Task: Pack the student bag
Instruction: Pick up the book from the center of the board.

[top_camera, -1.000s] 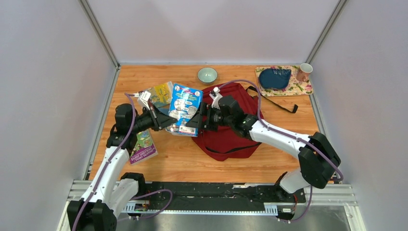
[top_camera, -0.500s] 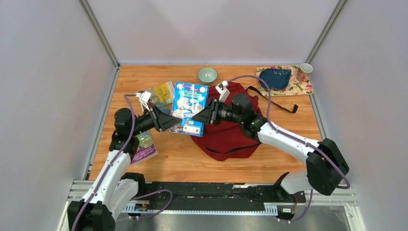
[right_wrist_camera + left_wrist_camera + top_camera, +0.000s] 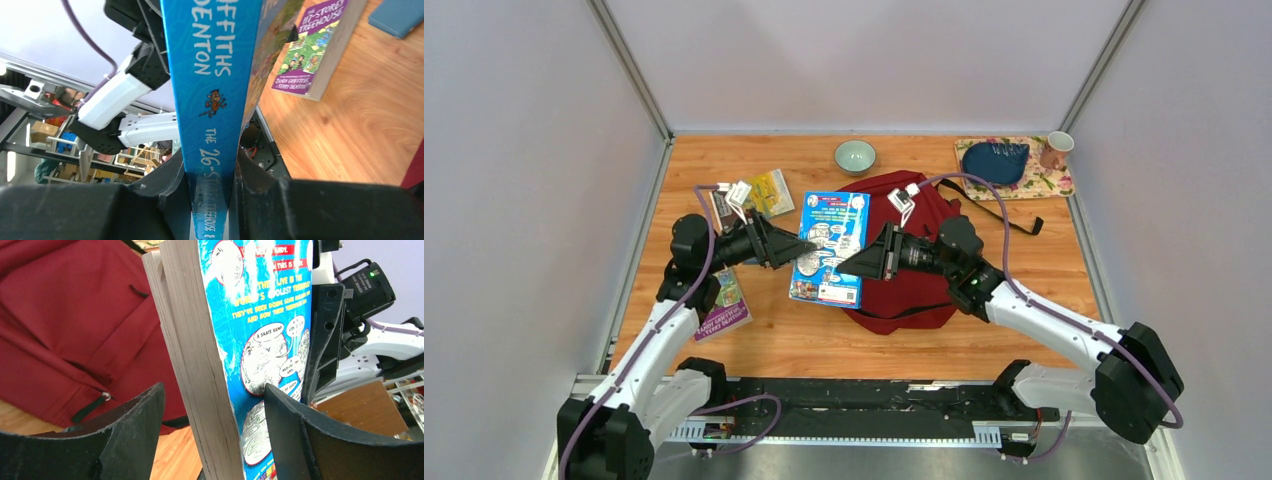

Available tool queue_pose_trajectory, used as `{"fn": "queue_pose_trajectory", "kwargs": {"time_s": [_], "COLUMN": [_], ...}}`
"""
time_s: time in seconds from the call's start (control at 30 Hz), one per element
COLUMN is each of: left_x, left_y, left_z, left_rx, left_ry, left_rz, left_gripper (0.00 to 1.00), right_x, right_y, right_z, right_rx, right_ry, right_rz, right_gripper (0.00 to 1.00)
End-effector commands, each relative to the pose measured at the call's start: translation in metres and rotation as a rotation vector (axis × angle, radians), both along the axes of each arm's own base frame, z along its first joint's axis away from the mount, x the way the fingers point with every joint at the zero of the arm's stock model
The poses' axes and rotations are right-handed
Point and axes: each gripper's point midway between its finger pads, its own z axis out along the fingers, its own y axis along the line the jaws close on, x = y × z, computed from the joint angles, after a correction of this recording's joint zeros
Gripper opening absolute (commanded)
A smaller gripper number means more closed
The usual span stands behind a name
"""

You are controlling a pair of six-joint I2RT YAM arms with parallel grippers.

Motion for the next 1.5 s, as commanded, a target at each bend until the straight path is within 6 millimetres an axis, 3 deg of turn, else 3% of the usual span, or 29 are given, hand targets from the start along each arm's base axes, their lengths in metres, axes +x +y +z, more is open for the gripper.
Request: {"fn": "queue_pose_trajectory", "kwargs": {"time_s": [0.0, 0.3, 0.47, 0.5, 0.57, 0.6, 0.63, 0.67, 0.7, 0.73, 0.77, 0.8, 0.83, 0.87, 0.93, 0.97, 1.03, 1.1, 1.17, 1.2, 1.3, 1.37, 1.4, 1.47], "left_x": [0.001, -0.026, -0.036, -0.039, -0.043, -0.044, -0.044, -0.043, -0.042, -0.036, -0.031, -0.024, -0.010, -0.006, 0.012, 0.012, 0.019, 0.019, 0.023, 0.023, 0.019, 0.014, 0.013, 0.007], "left_y": [-0.008, -0.018, -0.024, -0.025, -0.029, -0.030, -0.030, -0.030, -0.031, -0.030, -0.030, -0.028, -0.024, -0.020, -0.009, -0.004, 0.003, 0.004, 0.007, 0.005, -0.010, -0.022, -0.025, -0.035], "left_z": [0.023, 0.063, 0.070, 0.072, 0.074, 0.075, 0.075, 0.074, 0.071, 0.070, 0.063, 0.058, 0.057, 0.050, 0.051, 0.050, 0.055, 0.057, 0.059, 0.060, 0.065, 0.071, 0.073, 0.078], "left_rx": [-0.061, -0.238, -0.253, -0.253, -0.252, -0.251, -0.251, -0.251, -0.246, -0.252, -0.241, -0.220, -0.225, -0.212, -0.216, -0.224, -0.255, -0.290, -0.336, -0.346, -0.383, -0.416, -0.431, -0.462], "left_ry": [-0.107, -0.171, -0.193, -0.206, -0.214, -0.213, -0.212, -0.207, -0.197, -0.189, -0.140, -0.161, -0.159, -0.134, -0.173, -0.188, -0.200, -0.176, -0.155, -0.148, -0.135, -0.136, -0.135, -0.135], "left_rz": [-0.040, -0.222, -0.274, -0.282, -0.306, -0.314, -0.315, -0.311, -0.305, -0.267, -0.231, -0.187, -0.091, -0.033, 0.131, 0.176, 0.263, 0.295, 0.355, 0.365, 0.366, 0.352, 0.354, 0.317], "left_gripper": [0.79, 0.79, 0.80, 0.74, 0.49, 0.18, 0.02, 0.00, 0.00, 0.00, 0.00, 0.00, 0.00, 0.00, 0.00, 0.00, 0.00, 0.00, 0.00, 0.00, 0.00, 0.00, 0.00, 0.00], "right_x": [-0.032, -0.048, -0.055, -0.055, -0.053, -0.051, -0.045, -0.035, -0.027, -0.017, 0.002, 0.018, 0.029, 0.045, 0.045, 0.038, 0.032, 0.024, 0.019, 0.017, 0.013, 0.014, 0.015, 0.018], "right_y": [-0.013, -0.014, -0.016, -0.016, -0.014, -0.014, -0.016, -0.016, -0.018, -0.023, -0.028, -0.035, -0.050, -0.069, -0.082, -0.090, -0.093, -0.099, -0.098, -0.098, -0.090, -0.086, -0.084, -0.080], "right_z": [0.077, 0.079, 0.077, 0.075, 0.070, 0.069, 0.065, 0.064, 0.060, 0.045, 0.048, 0.039, 0.016, 0.009, 0.007, -0.003, 0.000, -0.017, -0.022, -0.032, -0.022, -0.028, -0.017, -0.023], "right_rx": [0.214, 0.205, 0.174, 0.163, 0.121, 0.102, 0.057, 0.031, 0.004, -0.068, -0.104, -0.165, -0.274, -0.314, -0.284, -0.265, -0.182, -0.160, -0.124, -0.128, -0.062, -0.050, 0.000, 0.026], "right_ry": [-0.183, -0.232, -0.264, -0.271, -0.286, -0.288, -0.251, -0.255, -0.273, -0.209, -0.215, -0.202, -0.116, -0.118, -0.102, -0.083, -0.024, 0.009, 0.037, 0.054, 0.047, 0.073, 0.055, 0.086], "right_rz": [0.106, 0.207, 0.282, 0.292, 0.310, 0.301, 0.282, 0.233, 0.197, 0.147, 0.024, -0.079, -0.193, -0.351, -0.431, -0.457, -0.483, -0.498, -0.502, -0.502, -0.490, -0.490, -0.485, -0.483], "right_gripper": [0.00, 0.00, 0.00, 0.00, 0.00, 0.00, 0.00, 0.00, 0.01, 0.09, 0.37, 0.58, 0.72, 0.86, 0.88, 0.88, 0.89, 0.89, 0.89, 0.89, 0.90, 0.90, 0.90, 0.90]}}
